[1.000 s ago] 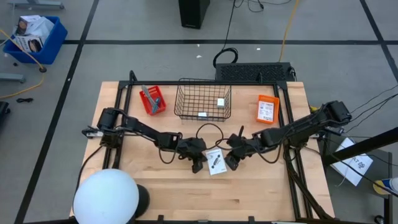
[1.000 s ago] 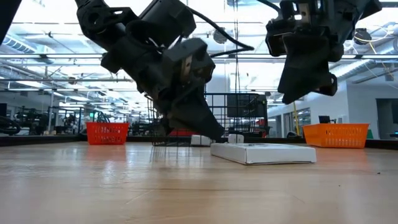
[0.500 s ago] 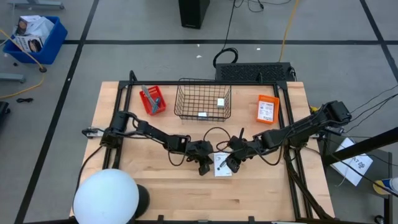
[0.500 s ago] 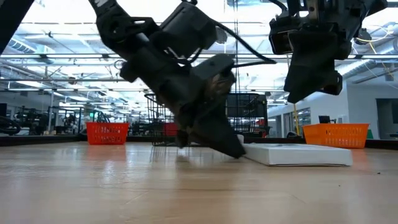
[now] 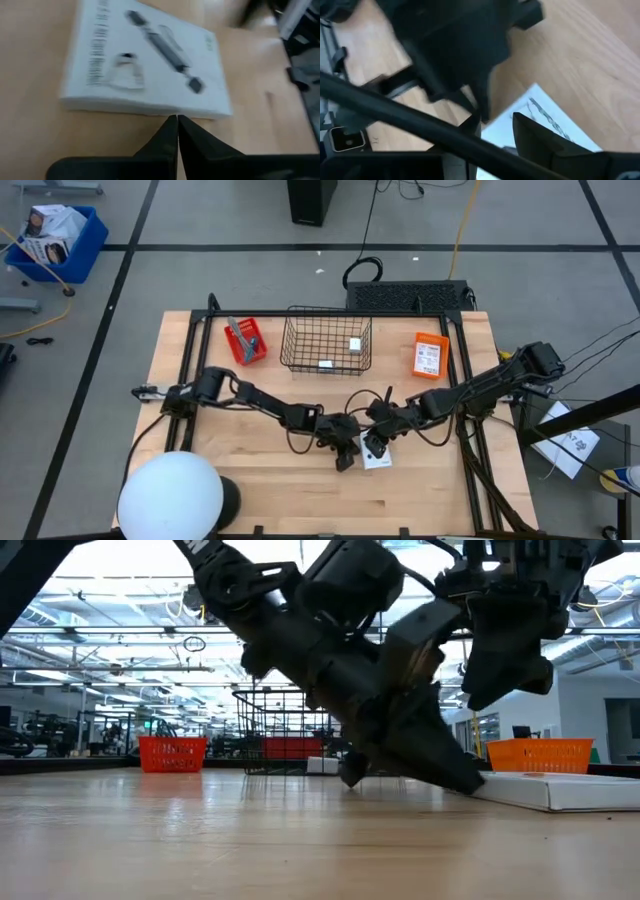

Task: Pick and place items into bin
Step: Put the card reader box into the orange bin

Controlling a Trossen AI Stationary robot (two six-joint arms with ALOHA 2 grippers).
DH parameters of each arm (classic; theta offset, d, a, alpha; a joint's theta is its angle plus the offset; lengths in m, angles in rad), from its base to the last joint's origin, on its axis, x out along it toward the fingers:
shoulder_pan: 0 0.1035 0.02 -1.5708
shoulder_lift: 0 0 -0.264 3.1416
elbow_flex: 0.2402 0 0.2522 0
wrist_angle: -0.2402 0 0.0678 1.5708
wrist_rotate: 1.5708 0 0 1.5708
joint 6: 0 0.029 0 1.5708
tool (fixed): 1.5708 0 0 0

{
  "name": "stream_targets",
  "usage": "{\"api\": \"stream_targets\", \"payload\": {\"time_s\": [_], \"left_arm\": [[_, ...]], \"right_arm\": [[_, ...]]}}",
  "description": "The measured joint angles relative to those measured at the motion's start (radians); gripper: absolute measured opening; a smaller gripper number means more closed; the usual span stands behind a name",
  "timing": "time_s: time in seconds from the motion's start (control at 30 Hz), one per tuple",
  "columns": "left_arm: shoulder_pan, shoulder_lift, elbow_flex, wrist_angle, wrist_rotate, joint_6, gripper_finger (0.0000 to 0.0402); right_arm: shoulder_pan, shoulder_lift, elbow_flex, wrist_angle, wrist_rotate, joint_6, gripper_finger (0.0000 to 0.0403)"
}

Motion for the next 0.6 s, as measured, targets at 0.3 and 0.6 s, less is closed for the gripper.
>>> {"api": "stream_targets", "payload": {"time_s": [0.3, 0.6], "left_arm": [[-0.014, -0.013, 0.024, -0.143, 0.042, 0.095, 0.0008], [0.018, -0.046, 0.025, -0.306, 0.043, 0.14, 0.0011]], "right_arm": [[0.034, 0.062, 0.0, -0.001, 0.001, 0.133, 0.0105], [0.041, 0.164, 0.001, 0.095, 0.005, 0.151, 0.0105]]}}
